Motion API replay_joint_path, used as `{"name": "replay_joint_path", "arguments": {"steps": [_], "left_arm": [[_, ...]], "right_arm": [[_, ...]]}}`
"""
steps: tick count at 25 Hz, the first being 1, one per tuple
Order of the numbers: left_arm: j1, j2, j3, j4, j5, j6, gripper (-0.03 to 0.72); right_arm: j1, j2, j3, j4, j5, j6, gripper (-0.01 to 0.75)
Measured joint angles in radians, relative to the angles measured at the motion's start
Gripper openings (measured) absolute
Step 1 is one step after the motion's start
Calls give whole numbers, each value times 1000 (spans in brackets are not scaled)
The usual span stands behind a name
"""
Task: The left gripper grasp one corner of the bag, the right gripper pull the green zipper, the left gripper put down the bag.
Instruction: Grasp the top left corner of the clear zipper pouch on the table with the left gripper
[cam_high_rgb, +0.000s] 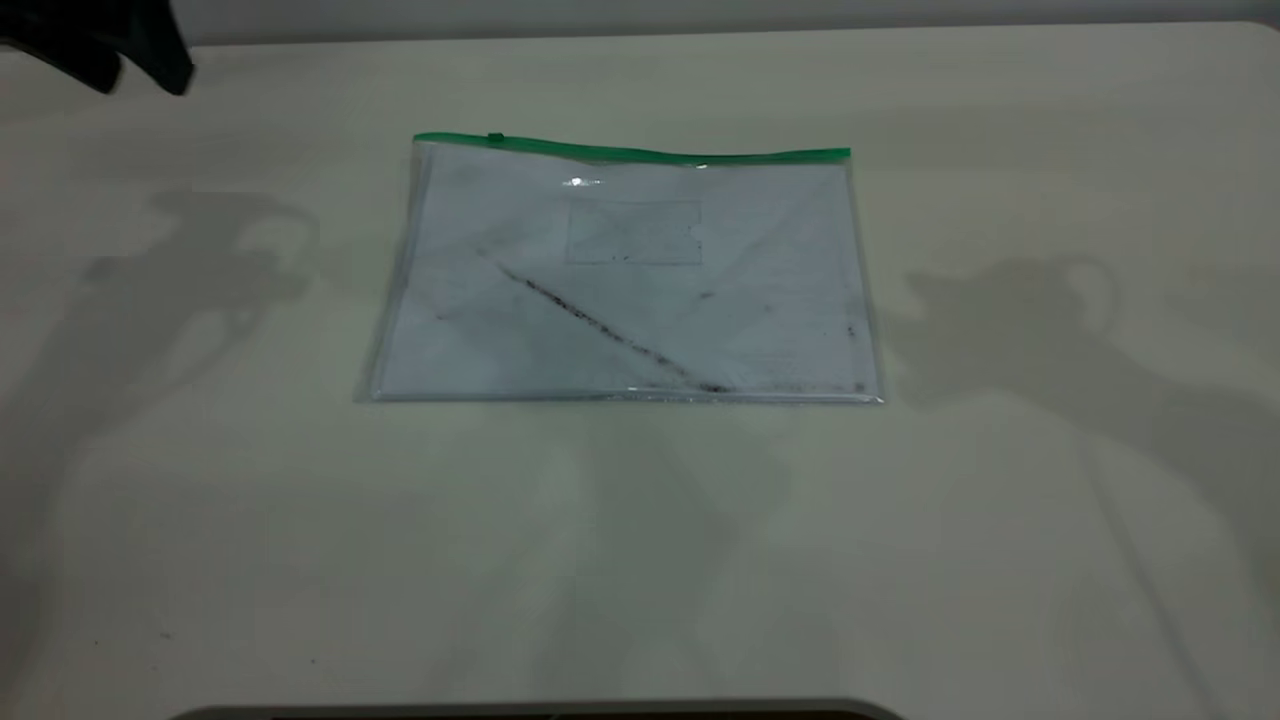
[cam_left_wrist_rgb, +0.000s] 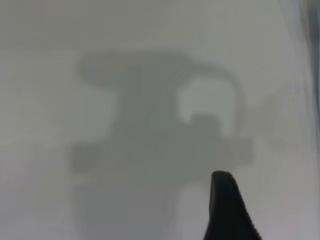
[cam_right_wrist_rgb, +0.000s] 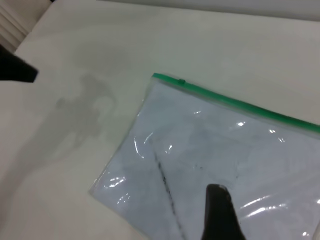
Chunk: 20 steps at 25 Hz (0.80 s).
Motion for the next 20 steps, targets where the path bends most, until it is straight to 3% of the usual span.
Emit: {"name": "replay_joint_path", "arguments": {"steps": [12, 20], "left_arm": [[25, 419, -397, -696, 178, 647, 497], [25, 573, -567, -763, 220, 746, 497]], "right_arm": [[0, 35, -1, 2, 0, -6, 524], [0, 35, -1, 2, 0, -7, 524]]}}
